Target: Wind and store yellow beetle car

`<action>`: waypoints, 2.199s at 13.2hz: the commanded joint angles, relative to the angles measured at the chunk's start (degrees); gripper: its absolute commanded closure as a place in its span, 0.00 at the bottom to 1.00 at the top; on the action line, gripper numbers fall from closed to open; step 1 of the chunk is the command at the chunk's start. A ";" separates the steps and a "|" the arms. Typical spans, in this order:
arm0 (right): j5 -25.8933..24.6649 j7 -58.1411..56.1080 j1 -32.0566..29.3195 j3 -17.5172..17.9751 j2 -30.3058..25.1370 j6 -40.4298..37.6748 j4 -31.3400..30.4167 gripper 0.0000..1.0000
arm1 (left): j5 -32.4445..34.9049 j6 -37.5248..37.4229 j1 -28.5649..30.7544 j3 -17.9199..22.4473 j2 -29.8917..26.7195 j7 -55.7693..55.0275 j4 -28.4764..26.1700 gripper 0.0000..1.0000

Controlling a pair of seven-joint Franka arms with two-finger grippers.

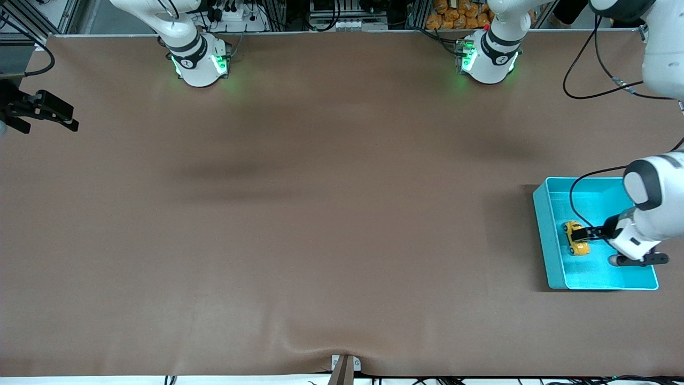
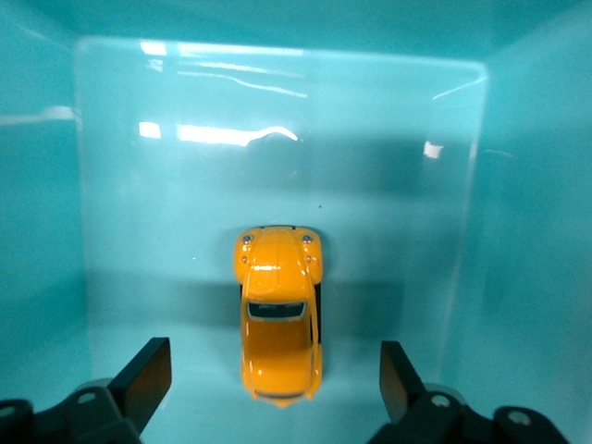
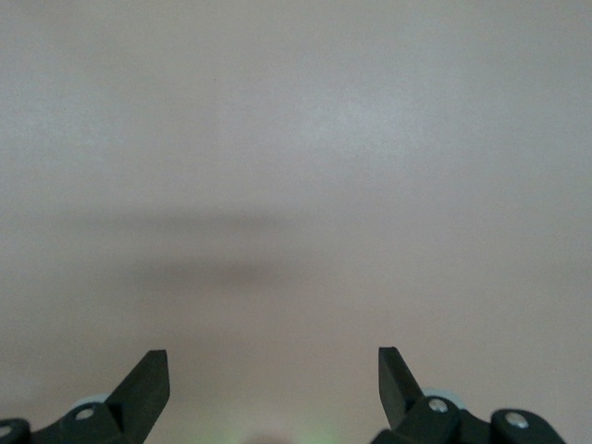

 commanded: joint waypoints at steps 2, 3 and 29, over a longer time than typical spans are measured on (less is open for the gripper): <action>0.23 0.21 -0.10 -0.01 0.67 -0.97 1.40 0.00 | 1.18 -7.70 -0.08 -3.42 -12.30 -1.67 -1.38 0.00; 0.32 0.21 -0.10 -0.01 0.67 -0.97 1.40 0.00 | 1.18 -11.20 -0.08 -4.73 -14.85 -1.94 -1.21 0.00; 0.67 0.39 -0.54 -0.28 0.58 -3.61 2.37 0.00 | -6.72 -45.26 -23.03 5.89 -37.82 -9.68 6.09 0.00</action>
